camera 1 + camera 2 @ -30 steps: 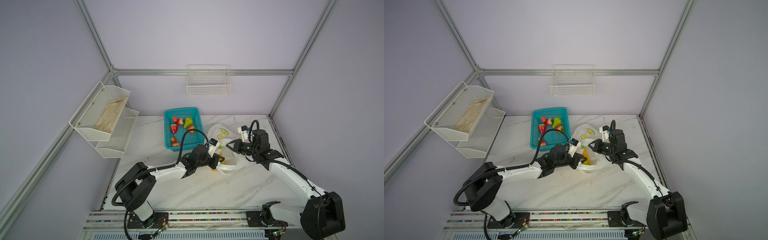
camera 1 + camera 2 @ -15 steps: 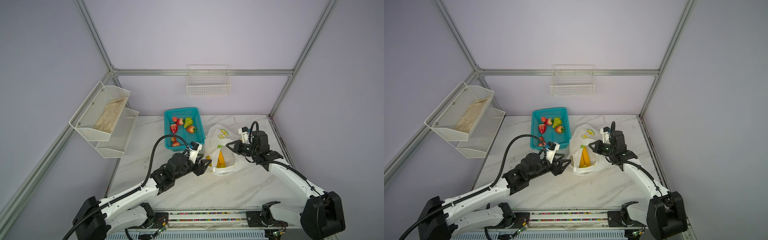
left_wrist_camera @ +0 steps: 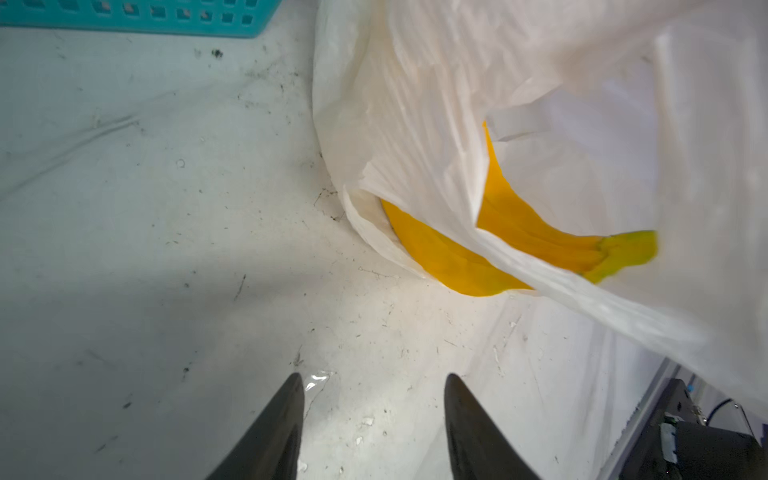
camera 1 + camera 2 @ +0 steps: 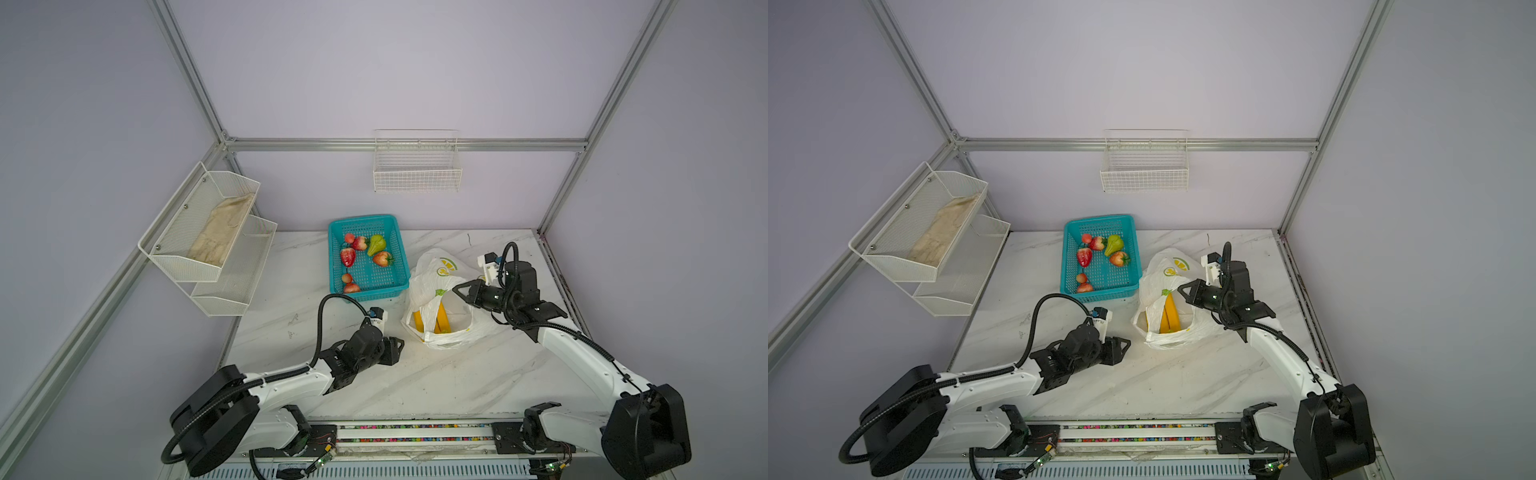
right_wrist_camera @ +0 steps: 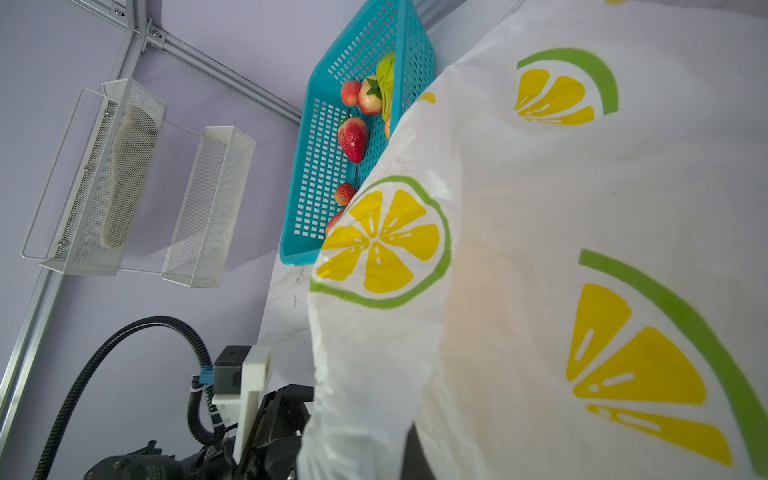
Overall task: Place the fake fruits into the plastic bag and tie a complex knot
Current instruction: 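Open left gripper to release the bananas inside the bag and withdraw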
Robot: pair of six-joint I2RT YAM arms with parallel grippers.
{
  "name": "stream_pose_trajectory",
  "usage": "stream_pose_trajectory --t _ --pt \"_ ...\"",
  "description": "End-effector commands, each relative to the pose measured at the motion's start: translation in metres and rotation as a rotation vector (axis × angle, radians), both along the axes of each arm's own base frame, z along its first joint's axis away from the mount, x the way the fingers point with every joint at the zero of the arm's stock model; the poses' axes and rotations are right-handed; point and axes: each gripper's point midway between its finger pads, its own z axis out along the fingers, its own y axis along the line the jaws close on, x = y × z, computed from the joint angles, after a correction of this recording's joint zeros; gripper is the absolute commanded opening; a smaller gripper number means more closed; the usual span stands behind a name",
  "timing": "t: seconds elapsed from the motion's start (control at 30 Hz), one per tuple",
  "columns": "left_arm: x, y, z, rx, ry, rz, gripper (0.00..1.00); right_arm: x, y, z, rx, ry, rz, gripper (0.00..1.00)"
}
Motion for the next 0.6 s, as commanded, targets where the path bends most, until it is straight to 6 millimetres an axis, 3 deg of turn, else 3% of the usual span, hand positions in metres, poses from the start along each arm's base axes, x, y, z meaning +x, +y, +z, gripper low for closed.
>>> stream_pose_trajectory --t 0.0,0.3,0.57 --pt "0.038 -0.042 0.061 -0.194 -0.096 0.034 0.52 0.002 0.0 0.01 0.003 -0.052 0.01 0.05" --pt "0.066 -0.066 0.03 -0.187 -0.065 0.075 0.54 0.001 0.0 0.008 -0.008 -0.06 0.016 0.05" --pt "0.079 -0.075 0.017 -0.19 -0.068 0.083 0.44 0.002 -0.001 0.008 -0.017 -0.066 0.014 0.05"
